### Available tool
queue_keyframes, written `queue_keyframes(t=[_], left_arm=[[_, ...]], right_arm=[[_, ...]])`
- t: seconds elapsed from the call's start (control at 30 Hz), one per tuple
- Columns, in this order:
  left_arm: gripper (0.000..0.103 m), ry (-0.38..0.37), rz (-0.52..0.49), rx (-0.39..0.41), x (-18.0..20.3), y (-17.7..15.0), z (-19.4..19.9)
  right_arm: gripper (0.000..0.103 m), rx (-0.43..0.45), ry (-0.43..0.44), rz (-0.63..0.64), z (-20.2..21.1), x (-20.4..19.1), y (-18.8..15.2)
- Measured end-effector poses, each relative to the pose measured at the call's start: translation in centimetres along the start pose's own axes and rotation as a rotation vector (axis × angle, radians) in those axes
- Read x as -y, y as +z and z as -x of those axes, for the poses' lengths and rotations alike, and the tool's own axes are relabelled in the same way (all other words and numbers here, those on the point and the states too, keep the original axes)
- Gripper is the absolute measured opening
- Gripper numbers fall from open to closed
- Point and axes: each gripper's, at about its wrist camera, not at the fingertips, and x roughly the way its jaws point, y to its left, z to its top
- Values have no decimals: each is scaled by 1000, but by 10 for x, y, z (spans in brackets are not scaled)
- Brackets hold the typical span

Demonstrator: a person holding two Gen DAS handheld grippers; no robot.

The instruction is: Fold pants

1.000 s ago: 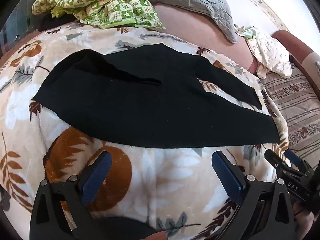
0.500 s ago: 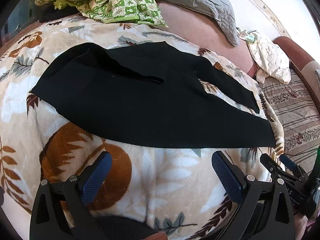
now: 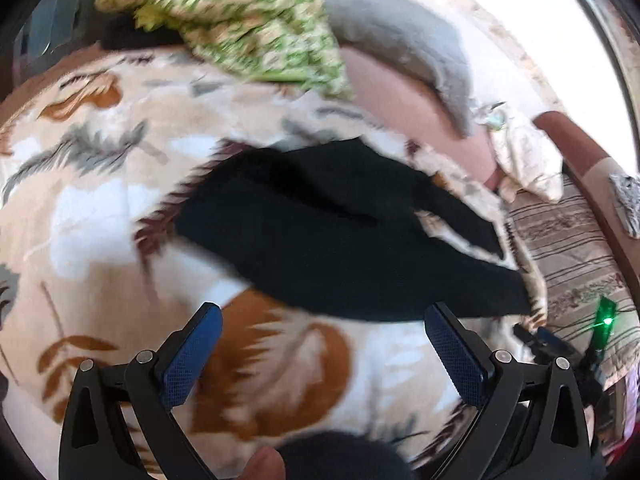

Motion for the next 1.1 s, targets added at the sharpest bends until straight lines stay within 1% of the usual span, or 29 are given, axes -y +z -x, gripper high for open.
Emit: queue_keyframes(t=[0.03, 0.17, 0.23, 0.27, 0.3, 0.33, 0.37, 0.4, 0.5, 0.53, 0.67, 0.73, 0.83, 0.97, 1.1], left_arm=[[102, -9, -7, -14, -6, 0, -3], [102, -39, 4, -27, -14, 10, -16], [101, -23, 19, -34, -10, 17, -23], [101, 6, 17, -32, -7, 19, -25], [99, 62, -1, -21, 0, 20, -26], [95, 135, -33, -8, 10, 20, -26], [94, 219, -72, 3, 23, 19, -26], [93, 265, -91, 19, 33, 19, -24], [93, 315, -93, 39, 57, 11, -22], [93, 319, -97, 41, 63, 9, -23], [93, 363, -126, 29, 84, -7, -30], [93, 406, -150, 12, 93, -13, -38], [93, 456, -190, 27, 107, -19, -36], [93, 472, -211, 27, 114, -22, -37], [93, 457, -194, 23, 110, -22, -39]], right_arm=[[102, 0, 2, -2, 0, 0, 0], [102, -4, 15, -18, 0, 4, 0], [102, -4, 18, -24, 0, 5, 1], [102, -5, 18, -25, 0, 5, 1], [102, -6, 19, -24, -1, 4, 1], [102, -5, 18, -22, 0, 4, 1], [102, -4, 17, -20, 0, 5, 1], [102, -3, 16, -20, 0, 4, 0], [103, -3, 14, -20, 0, 4, 1], [102, -4, 12, -19, 1, 3, 1], [102, -2, 12, -18, 1, 4, 1], [103, -1, 11, -19, 2, 4, 1], [102, -2, 10, -18, 1, 4, 1], [102, -2, 8, -16, 1, 4, 1], [102, -2, 7, -16, 1, 3, 1]])
